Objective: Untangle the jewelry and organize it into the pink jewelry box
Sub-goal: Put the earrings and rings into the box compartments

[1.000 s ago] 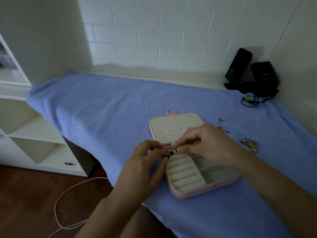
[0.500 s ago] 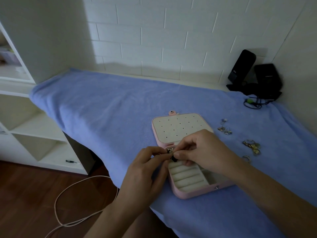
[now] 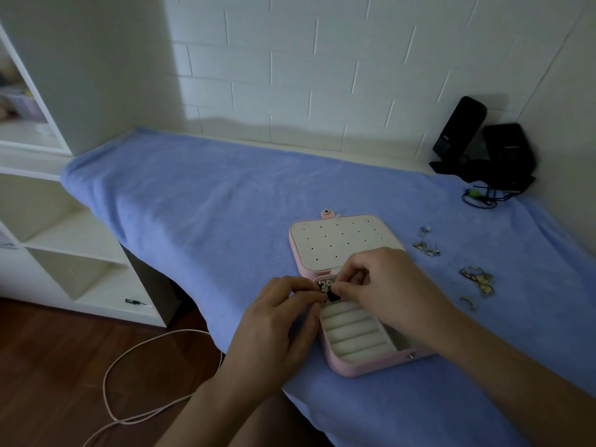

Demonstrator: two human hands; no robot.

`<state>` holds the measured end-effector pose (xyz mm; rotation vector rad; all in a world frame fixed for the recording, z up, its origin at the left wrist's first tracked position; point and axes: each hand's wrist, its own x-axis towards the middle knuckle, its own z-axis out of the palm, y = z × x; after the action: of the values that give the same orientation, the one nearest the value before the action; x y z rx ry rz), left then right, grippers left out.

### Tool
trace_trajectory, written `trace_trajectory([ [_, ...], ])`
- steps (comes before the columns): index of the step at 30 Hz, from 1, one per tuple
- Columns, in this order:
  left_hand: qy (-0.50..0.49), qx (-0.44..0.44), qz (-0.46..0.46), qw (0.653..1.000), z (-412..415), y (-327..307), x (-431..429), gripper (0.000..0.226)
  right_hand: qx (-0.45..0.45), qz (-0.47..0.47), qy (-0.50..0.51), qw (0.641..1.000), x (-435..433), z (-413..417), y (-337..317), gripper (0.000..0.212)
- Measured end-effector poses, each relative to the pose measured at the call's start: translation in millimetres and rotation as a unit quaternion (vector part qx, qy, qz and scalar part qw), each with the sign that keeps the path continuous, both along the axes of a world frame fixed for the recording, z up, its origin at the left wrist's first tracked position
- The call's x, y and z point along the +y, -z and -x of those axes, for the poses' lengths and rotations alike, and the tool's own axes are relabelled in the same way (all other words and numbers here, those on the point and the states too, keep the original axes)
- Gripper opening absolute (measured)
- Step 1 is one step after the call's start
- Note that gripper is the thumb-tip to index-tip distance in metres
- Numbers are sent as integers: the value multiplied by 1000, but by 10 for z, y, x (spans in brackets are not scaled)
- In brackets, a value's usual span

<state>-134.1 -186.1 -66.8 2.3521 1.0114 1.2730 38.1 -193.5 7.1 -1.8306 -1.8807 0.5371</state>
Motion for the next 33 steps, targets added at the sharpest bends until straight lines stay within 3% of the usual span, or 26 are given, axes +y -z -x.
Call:
trace_trajectory([
  [9, 13, 28, -21, 999, 15, -18, 18, 27, -45, -32, -50, 997, 30, -127, 56, 12],
  [14, 17, 39, -11, 999, -7, -67, 32, 31, 19, -37, -53, 998, 73, -212, -56, 15],
  [19, 29, 56, -15, 998, -18, -66, 37, 34, 27, -29, -24, 999, 106, -354, -166, 8],
  [27, 30, 57, -27, 998, -22, -90, -5, 30, -27, 32, -3, 999, 165, -808, -357, 12],
  [33, 14, 31, -19, 999, -132, -169, 4, 30, -115, 100, 33, 988, 224, -1440, -393, 15],
])
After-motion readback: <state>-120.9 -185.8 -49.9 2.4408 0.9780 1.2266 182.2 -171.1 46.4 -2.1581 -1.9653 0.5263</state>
